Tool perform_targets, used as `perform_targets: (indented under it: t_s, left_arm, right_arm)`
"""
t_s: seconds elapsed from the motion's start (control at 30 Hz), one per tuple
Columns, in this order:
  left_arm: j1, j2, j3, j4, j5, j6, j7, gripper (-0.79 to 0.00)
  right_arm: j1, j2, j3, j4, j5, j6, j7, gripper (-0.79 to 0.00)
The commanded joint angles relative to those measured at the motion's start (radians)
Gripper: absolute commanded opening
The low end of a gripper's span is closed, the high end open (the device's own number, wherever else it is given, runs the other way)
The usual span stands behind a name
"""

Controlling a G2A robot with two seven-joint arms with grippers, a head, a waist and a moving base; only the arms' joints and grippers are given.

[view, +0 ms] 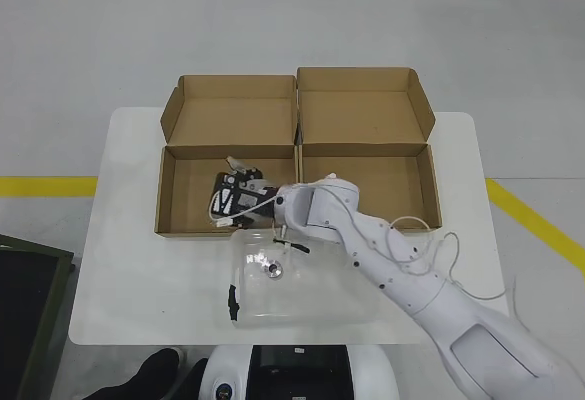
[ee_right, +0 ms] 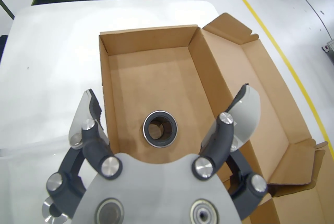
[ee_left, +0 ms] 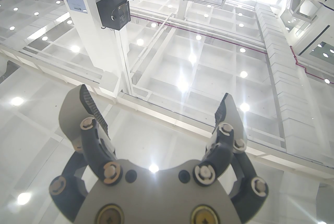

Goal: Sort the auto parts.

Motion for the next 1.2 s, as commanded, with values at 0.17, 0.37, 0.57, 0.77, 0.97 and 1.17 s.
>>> perform_targets:
  t_s: [0.17, 0.37, 0.57, 0.77, 0.97, 1.17]
  left_arm:
    - [0.0, 0.0, 0.0, 0.0, 0.0, 0.0, 0.0, 0.0]
    - [0.0, 0.0, 0.0, 0.0, 0.0, 0.0, 0.0, 0.0]
    - [0.0, 0.0, 0.0, 0.0, 0.0, 0.0, 0.0, 0.0]
    - [0.0, 0.0, 0.0, 0.0, 0.0, 0.0, 0.0, 0.0]
    - [0.0, 0.0, 0.0, 0.0, 0.0, 0.0, 0.0, 0.0]
    - [0.0, 0.0, 0.0, 0.0, 0.0, 0.0, 0.0, 0.0]
  right_arm:
    - [-0.13, 0.045, 0.088, -0.219, -0.025, -0.066, 0.071, 0.0]
    - [-0.246, 0.084, 0.158, -0.37, -0.064, -0.143, 0.139, 0.0]
    - [-0.39, 0.127, 0.22, -0.489, -0.115, -0.285, 0.085, 0.0]
    - [-0.506, 0.159, 0.254, -0.537, -0.214, -0.351, 0.028, 0.0]
    - [-0.565, 0.18, 0.27, -0.544, -0.301, -0.371, -0.013, 0.0]
    - [-0.583, 0.191, 0.272, -0.503, -0.346, -0.361, -0.047, 0.0]
